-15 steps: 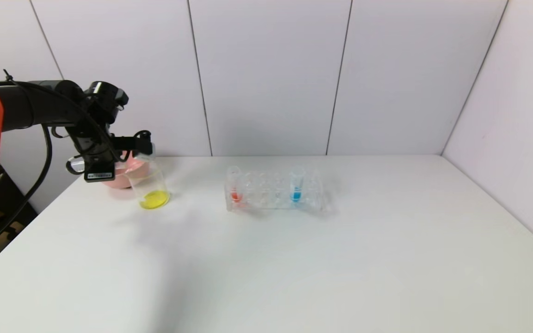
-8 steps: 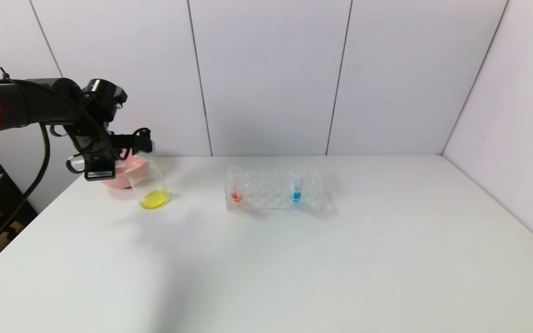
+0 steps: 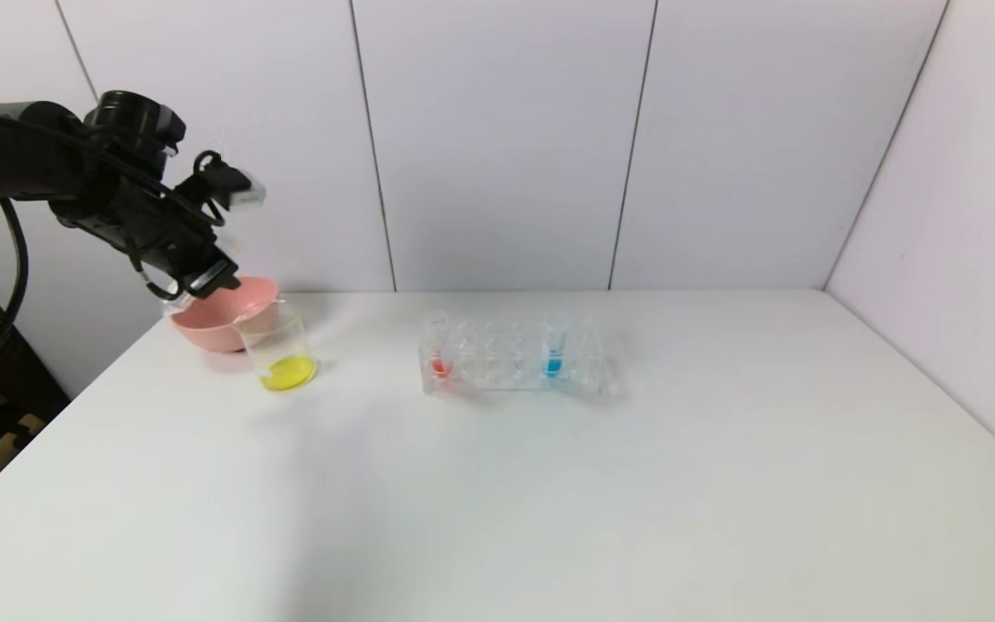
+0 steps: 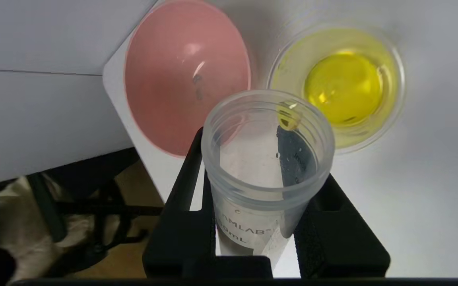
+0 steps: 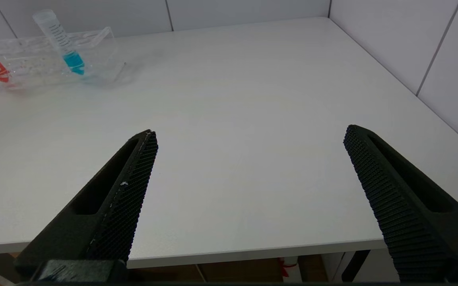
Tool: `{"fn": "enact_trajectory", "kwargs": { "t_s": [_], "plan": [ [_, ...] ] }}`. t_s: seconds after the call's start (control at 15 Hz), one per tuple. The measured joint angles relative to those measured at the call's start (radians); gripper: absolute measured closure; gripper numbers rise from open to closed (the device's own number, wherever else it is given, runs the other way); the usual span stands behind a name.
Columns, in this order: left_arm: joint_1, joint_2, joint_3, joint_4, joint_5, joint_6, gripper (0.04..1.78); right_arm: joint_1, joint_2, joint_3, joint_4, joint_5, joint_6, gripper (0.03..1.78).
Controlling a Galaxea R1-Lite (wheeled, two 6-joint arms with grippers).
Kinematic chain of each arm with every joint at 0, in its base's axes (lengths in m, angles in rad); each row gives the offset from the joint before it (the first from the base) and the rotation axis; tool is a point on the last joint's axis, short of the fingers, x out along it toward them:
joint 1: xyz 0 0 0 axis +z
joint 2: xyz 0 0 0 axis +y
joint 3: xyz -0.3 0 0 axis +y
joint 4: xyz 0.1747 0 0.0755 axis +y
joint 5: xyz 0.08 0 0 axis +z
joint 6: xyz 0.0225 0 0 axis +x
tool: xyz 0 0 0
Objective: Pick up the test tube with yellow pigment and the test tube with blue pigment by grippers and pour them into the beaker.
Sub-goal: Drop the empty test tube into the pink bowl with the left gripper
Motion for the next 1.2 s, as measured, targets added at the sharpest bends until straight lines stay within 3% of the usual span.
{"fn": "enact_trajectory", "kwargs": {
  "t_s": [0.27,0.4,0.73,0.93,1.2],
  "plan": [
    [0.018,-0.019,0.013,-0.131,-0.185,-0.389,1.28,0.0,0.0,0.0,0.0,0.0,0.0,0.1],
    [0.053,-0.022,0.033,-0.25,-0.25,-0.512,1.28,0.0,0.0,0.0,0.0,0.0,0.0,0.1],
    [0.126,0.011,0.088,-0.575,-0.275,-0.614,1.28,0.0,0.0,0.0,0.0,0.0,0.0,0.1],
    [0.138,0.029,0.136,-0.671,-0.269,-0.714,1.28,0.0,0.0,0.0,0.0,0.0,0.0,0.1],
    [0.175,0.077,0.176,-0.767,-0.273,-0.7,1.28,0.0,0.0,0.0,0.0,0.0,0.0,0.1]
  ]
}}
